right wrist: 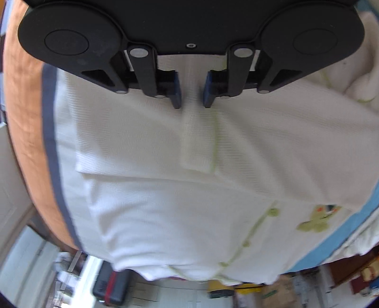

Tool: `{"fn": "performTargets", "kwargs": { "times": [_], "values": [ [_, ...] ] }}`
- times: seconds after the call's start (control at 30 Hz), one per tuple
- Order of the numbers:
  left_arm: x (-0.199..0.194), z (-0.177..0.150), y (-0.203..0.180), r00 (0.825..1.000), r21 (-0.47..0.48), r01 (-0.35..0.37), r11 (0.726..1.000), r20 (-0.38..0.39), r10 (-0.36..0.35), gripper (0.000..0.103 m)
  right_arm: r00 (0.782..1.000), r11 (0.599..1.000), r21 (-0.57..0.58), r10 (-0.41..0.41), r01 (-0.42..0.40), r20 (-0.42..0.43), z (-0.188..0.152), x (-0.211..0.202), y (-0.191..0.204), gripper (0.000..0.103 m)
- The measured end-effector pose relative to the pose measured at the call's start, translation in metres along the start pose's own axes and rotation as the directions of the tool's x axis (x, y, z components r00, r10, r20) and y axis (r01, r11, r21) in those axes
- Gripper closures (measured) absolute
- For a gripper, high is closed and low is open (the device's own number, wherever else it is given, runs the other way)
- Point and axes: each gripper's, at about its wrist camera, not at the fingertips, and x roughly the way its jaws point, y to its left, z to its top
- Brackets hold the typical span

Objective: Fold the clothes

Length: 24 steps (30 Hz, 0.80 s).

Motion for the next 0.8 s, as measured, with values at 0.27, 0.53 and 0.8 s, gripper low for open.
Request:
{"fn": "performTargets", "kwargs": {
  "times": [0.27, 0.53, 0.8],
  "values": [
    [-0.029, 0.025, -0.002, 0.978, 0.003, 0.119, 0.993, 0.17, -0.118, 0.032, 0.961, 0.957, 0.177, 0.193, -0.229, 0.196, 0.043, -0.024, -0.043, 0.063],
    [0.002, 0.147, -0.078, 0.931, 0.187, 0.298, 0.936, 0.158, -0.328, 0.032, 0.887, 0.874, 0.178, 0.42, -0.452, 0.193, 0.156, 0.02, -0.053, 0.06],
    [0.119, 0.289, -0.123, 0.935, 0.086, 0.289, 0.953, 0.187, -0.301, 0.032, 0.784, 0.697, 0.361, 0.526, -0.62, 0.331, 0.209, 0.102, -0.073, 0.037]
  ]
}}
